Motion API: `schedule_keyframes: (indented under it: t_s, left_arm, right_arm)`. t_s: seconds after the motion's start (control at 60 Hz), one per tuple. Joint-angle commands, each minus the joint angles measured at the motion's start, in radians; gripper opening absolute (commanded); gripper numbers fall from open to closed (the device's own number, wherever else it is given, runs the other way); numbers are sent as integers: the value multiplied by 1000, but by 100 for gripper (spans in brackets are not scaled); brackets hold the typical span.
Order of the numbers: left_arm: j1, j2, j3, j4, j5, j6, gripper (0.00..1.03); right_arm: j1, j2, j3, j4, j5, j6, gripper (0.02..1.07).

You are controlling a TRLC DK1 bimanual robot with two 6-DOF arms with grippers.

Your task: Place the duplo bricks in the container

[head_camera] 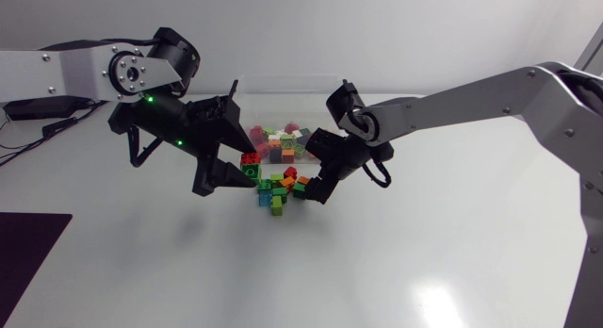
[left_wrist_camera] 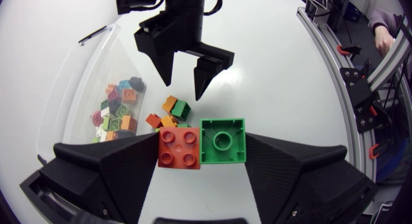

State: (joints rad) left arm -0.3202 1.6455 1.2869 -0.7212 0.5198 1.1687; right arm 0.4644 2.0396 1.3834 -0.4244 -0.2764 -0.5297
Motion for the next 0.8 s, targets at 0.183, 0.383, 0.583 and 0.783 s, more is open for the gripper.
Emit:
schedule_keyframes:
  t_s: [0.183, 0.383, 0.583, 0.783]
  left_arm:
    - [-8, -10, 81, 23, 16, -95, 68]
    - [-8, 0, 123, 75, 16, -149, 68]
    - [12, 40, 180, 167, 16, -234, 69]
    - [32, 99, 226, 212, 16, -274, 69]
  right_arm:
    - [25, 103, 112, -56, 19, -56, 100]
    - [28, 183, 207, -103, 36, -78, 100]
    - [37, 228, 253, -126, 42, -90, 99]
    - [57, 249, 266, -125, 52, -87, 85]
